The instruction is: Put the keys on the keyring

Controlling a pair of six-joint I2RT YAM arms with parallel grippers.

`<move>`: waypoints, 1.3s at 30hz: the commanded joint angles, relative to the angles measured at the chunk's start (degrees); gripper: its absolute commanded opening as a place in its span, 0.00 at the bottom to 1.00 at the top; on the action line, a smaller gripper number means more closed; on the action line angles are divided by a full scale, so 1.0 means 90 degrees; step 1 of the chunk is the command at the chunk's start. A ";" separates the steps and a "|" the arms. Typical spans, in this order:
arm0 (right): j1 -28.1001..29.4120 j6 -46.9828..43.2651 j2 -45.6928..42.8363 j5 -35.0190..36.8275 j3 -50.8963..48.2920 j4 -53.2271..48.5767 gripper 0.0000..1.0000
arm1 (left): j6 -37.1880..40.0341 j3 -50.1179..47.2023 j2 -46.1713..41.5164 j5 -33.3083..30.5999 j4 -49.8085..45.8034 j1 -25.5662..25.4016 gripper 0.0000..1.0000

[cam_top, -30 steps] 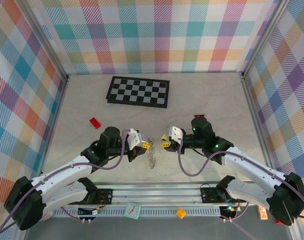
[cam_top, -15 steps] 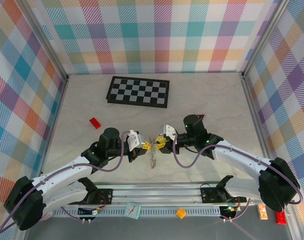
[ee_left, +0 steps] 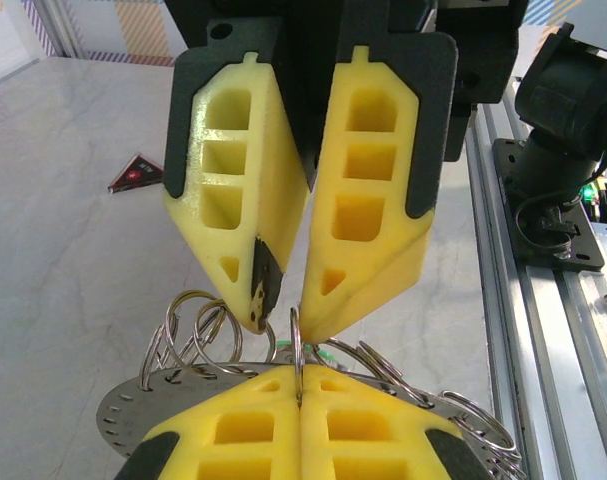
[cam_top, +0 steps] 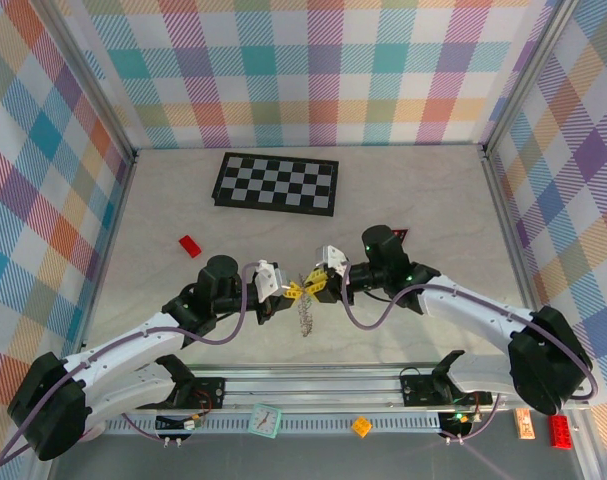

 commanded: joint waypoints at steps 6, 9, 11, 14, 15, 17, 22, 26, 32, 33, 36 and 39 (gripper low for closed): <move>0.0008 0.0115 0.0218 -0.0388 0.0268 0.0112 0.12 | 0.0155 -0.0044 -0.0037 0.0311 0.0491 -0.0103 0.00; 0.0008 0.0024 0.0231 -0.0442 0.0320 -0.0042 0.00 | 0.0125 -0.0059 -0.0036 0.0293 0.0580 -0.0103 0.00; 0.0007 -0.0153 0.0185 -0.0453 0.0364 -0.0274 0.00 | 0.0079 -0.0065 -0.0061 0.0152 0.0598 -0.0098 0.00; 0.0007 -0.0463 0.0096 -0.0273 0.0593 -0.0960 0.00 | -0.0014 -0.0059 -0.0132 -0.0166 0.0464 -0.0104 0.13; 0.0005 -0.0614 0.0068 -0.0176 0.0688 -0.1256 0.00 | -0.0029 -0.0050 -0.0170 -0.0241 0.0359 -0.0104 0.22; 0.0044 -0.0965 0.0019 0.0046 0.0890 -0.1857 0.00 | -0.0026 -0.0005 -0.0226 -0.0341 0.0062 -0.0103 0.27; 0.0257 -0.1685 0.0076 0.0647 0.1418 -0.3021 0.00 | 0.0023 0.0150 -0.0222 -0.0416 -0.0465 -0.0123 0.27; 0.0448 -0.1934 0.0198 0.0944 0.1706 -0.3382 0.00 | 0.0077 0.0266 -0.0111 -0.0353 -0.0557 -0.0127 0.25; 0.0747 -0.2225 0.0421 0.1362 0.2068 -0.3831 0.00 | 0.0111 0.0361 -0.0022 -0.0301 -0.0498 -0.0127 0.22; 0.0783 -0.2250 0.0449 0.1407 0.2102 -0.3875 0.00 | 0.0116 0.0362 -0.0015 -0.0267 -0.0473 -0.0128 0.21; 0.0862 -0.2274 0.0500 0.1437 0.2204 -0.3927 0.00 | 0.0092 0.0370 0.0034 -0.0173 -0.0402 -0.0133 0.18; 0.0906 -0.2211 0.0504 0.1303 0.2269 -0.3863 0.00 | 0.0087 0.0390 0.0121 -0.0129 -0.0400 -0.0128 0.12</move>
